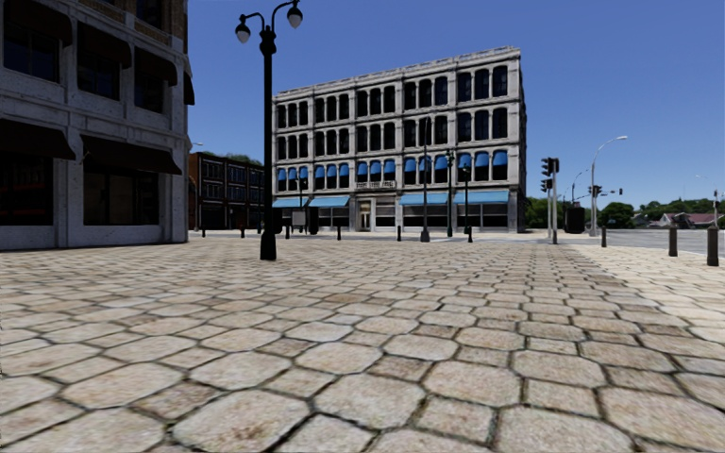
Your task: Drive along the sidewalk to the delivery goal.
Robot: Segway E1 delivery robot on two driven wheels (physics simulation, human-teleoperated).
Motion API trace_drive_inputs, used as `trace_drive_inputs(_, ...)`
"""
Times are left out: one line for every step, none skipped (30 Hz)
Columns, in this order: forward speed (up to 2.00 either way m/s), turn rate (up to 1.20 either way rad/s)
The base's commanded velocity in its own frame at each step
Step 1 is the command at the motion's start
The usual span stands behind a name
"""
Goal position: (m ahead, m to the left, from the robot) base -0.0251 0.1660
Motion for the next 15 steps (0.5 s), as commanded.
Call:
trace_drive_inputs(0.00, 0.00)
trace_drive_inputs(0.00, 0.00)
trace_drive_inputs(0.00, 0.00)
trace_drive_inputs(0.00, 0.00)
trace_drive_inputs(0.00, 0.00)
trace_drive_inputs(0.00, 0.00)
trace_drive_inputs(0.00, 0.00)
trace_drive_inputs(0.00, 0.00)
trace_drive_inputs(0.00, 0.00)
trace_drive_inputs(0.00, 0.00)
trace_drive_inputs(0.00, 0.00)
trace_drive_inputs(0.00, 0.00)
trace_drive_inputs(0.00, 0.00)
trace_drive_inputs(0.00, 0.00)
trace_drive_inputs(0.00, 0.00)
